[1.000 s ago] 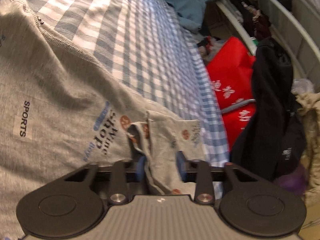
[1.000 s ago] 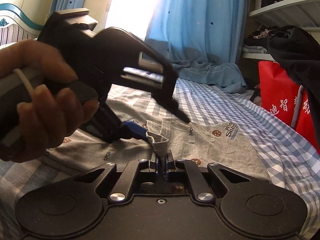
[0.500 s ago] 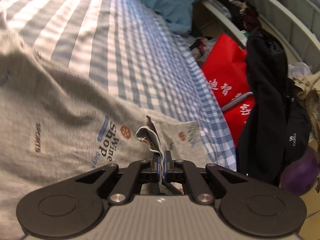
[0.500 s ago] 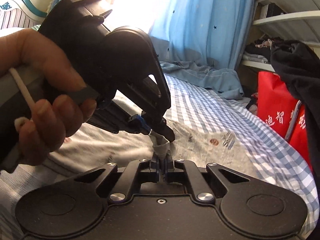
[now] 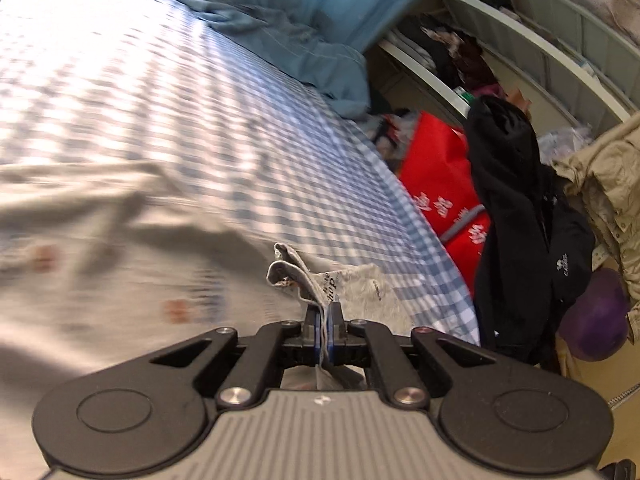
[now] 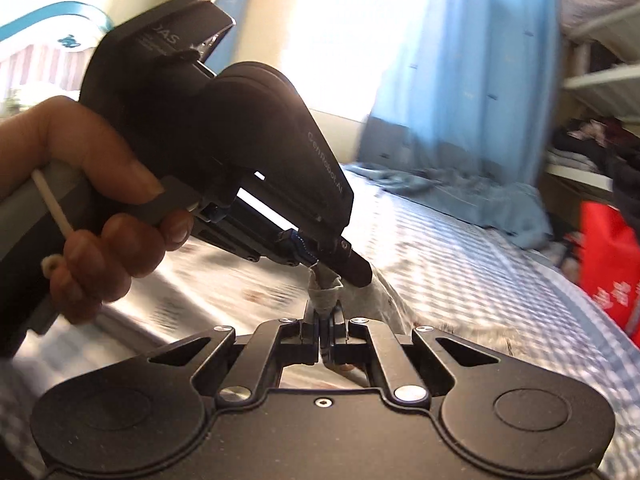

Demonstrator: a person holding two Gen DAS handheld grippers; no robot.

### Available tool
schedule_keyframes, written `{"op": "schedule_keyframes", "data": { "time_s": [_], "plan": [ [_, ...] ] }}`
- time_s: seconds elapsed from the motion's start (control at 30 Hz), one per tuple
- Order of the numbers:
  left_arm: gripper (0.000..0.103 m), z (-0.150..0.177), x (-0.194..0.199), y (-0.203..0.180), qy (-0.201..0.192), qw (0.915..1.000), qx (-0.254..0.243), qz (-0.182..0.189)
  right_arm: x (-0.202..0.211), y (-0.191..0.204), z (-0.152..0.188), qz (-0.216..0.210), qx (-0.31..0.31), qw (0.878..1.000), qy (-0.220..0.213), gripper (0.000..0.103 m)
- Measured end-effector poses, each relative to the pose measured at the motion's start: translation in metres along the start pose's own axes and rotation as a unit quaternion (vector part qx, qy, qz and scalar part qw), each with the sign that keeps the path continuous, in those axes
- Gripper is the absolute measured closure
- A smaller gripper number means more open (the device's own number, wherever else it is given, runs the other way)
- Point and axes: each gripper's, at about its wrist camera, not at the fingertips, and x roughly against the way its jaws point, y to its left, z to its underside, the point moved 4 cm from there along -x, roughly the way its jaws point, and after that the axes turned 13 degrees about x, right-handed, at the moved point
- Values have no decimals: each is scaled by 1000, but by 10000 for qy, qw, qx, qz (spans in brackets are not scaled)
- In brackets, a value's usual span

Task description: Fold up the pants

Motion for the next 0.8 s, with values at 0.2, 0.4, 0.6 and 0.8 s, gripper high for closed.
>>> {"op": "schedule_keyframes", "data": {
  "time_s": [0.2,0.4,0.6,0.8],
  "plan": [
    [100,-6,43,49,-259,9982,-128,-518,-15,66,-27,-610,175,9979,-91,100],
    [91,-2,46,85,-300,9970,6,-707,-33,100,-22,-817,193,9962,225,90],
    [39,-5,64,85,-864,9924,16,-874,-17,89,-14,-805,199,9966,15,53],
    [9,-1,57,51,-1495,9705,-918,-1653,4,28,15,445,224,9987,-138,1]
  ]
}}
